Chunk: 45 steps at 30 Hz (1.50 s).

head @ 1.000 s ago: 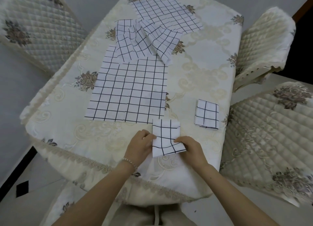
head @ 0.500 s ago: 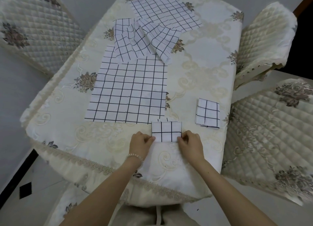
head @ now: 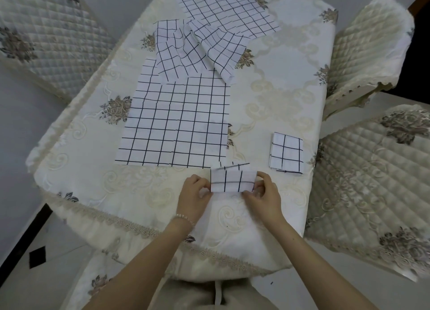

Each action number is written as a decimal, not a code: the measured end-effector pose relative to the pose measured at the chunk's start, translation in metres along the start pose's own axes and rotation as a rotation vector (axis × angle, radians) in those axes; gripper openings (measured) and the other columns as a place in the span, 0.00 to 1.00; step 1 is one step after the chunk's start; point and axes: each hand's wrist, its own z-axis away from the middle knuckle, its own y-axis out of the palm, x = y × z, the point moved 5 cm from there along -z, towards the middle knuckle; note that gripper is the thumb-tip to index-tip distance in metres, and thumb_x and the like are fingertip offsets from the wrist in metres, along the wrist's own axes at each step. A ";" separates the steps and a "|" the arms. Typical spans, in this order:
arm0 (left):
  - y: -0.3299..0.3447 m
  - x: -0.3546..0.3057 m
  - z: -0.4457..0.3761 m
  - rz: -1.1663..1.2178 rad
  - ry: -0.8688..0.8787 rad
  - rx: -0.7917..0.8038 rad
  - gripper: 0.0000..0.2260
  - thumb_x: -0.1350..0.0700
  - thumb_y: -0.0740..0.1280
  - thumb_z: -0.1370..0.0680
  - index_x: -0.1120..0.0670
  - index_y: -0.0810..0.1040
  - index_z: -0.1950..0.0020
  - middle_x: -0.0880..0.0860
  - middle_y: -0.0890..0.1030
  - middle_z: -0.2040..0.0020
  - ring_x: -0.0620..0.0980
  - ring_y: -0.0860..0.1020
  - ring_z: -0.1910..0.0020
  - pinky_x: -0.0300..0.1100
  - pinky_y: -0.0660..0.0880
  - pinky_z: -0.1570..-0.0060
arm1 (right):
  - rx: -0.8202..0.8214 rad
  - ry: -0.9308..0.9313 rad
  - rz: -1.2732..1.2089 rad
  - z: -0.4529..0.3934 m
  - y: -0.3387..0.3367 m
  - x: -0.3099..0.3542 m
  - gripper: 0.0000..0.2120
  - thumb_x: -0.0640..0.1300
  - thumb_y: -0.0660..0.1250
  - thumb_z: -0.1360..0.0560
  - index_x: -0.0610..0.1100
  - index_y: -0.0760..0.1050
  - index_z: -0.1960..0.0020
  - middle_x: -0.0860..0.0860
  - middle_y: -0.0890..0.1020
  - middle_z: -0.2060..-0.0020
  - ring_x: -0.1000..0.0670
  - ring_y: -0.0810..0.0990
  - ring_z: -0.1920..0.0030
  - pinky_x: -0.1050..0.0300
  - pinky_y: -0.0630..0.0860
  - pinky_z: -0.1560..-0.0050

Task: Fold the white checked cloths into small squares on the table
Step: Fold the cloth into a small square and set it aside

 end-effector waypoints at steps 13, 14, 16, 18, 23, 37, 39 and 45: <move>0.006 -0.001 0.005 -0.250 0.351 0.136 0.16 0.58 0.76 0.32 0.56 0.80 0.45 0.52 0.79 0.46 0.52 0.74 0.48 0.43 0.74 0.48 | 0.219 -0.531 0.401 0.007 -0.005 -0.011 0.17 0.33 0.70 0.31 0.42 0.80 0.43 0.51 0.78 0.47 0.57 0.69 0.44 0.75 0.63 0.43; 0.006 -0.001 0.005 -0.257 0.344 0.147 0.16 0.56 0.75 0.32 0.55 0.80 0.45 0.52 0.79 0.46 0.53 0.74 0.47 0.44 0.75 0.48 | 0.226 -0.514 0.395 0.006 -0.006 -0.011 0.17 0.32 0.70 0.31 0.43 0.80 0.44 0.51 0.78 0.47 0.58 0.69 0.44 0.75 0.63 0.43; 0.006 -0.003 0.005 -0.277 0.339 0.163 0.17 0.51 0.70 0.31 0.55 0.80 0.44 0.52 0.78 0.45 0.53 0.74 0.47 0.46 0.76 0.50 | 0.241 -0.472 0.357 0.004 -0.008 -0.011 0.17 0.33 0.72 0.33 0.44 0.81 0.45 0.53 0.78 0.48 0.59 0.70 0.45 0.75 0.64 0.44; 0.005 -0.006 0.006 -0.284 0.336 0.155 0.17 0.46 0.63 0.28 0.54 0.81 0.46 0.51 0.79 0.45 0.53 0.74 0.47 0.46 0.76 0.51 | 0.252 -0.433 0.307 0.002 -0.009 -0.008 0.15 0.37 0.72 0.35 0.44 0.82 0.48 0.54 0.78 0.50 0.58 0.72 0.48 0.75 0.65 0.46; 0.004 -0.007 0.006 -0.145 0.169 0.123 0.21 0.44 0.55 0.22 0.55 0.83 0.52 0.47 0.78 0.45 0.47 0.70 0.47 0.41 0.69 0.45 | 0.162 -0.210 0.218 -0.007 -0.006 0.004 0.09 0.40 0.68 0.26 0.42 0.76 0.65 0.50 0.74 0.67 0.52 0.71 0.62 0.60 0.66 0.62; 0.010 -0.007 -0.005 0.183 -0.336 -0.018 0.07 0.54 0.71 0.26 0.57 0.82 0.59 0.51 0.78 0.51 0.51 0.70 0.44 0.41 0.68 0.44 | 0.058 0.018 0.285 -0.014 0.002 0.001 0.15 0.45 0.67 0.27 0.41 0.67 0.69 0.50 0.68 0.61 0.46 0.68 0.51 0.59 0.63 0.54; 0.013 -0.005 -0.004 0.147 -0.328 -0.015 0.08 0.54 0.70 0.26 0.58 0.82 0.60 0.50 0.78 0.51 0.50 0.69 0.45 0.39 0.68 0.46 | 0.042 0.048 0.228 -0.013 0.001 0.001 0.18 0.46 0.67 0.26 0.44 0.64 0.71 0.51 0.68 0.61 0.45 0.69 0.51 0.58 0.65 0.52; 0.015 -0.005 -0.004 0.007 -0.281 -0.011 0.11 0.52 0.68 0.25 0.59 0.81 0.61 0.50 0.74 0.52 0.46 0.64 0.49 0.37 0.65 0.49 | -0.031 0.062 0.203 -0.009 0.005 0.001 0.16 0.44 0.66 0.25 0.40 0.68 0.68 0.47 0.70 0.58 0.45 0.69 0.50 0.57 0.66 0.51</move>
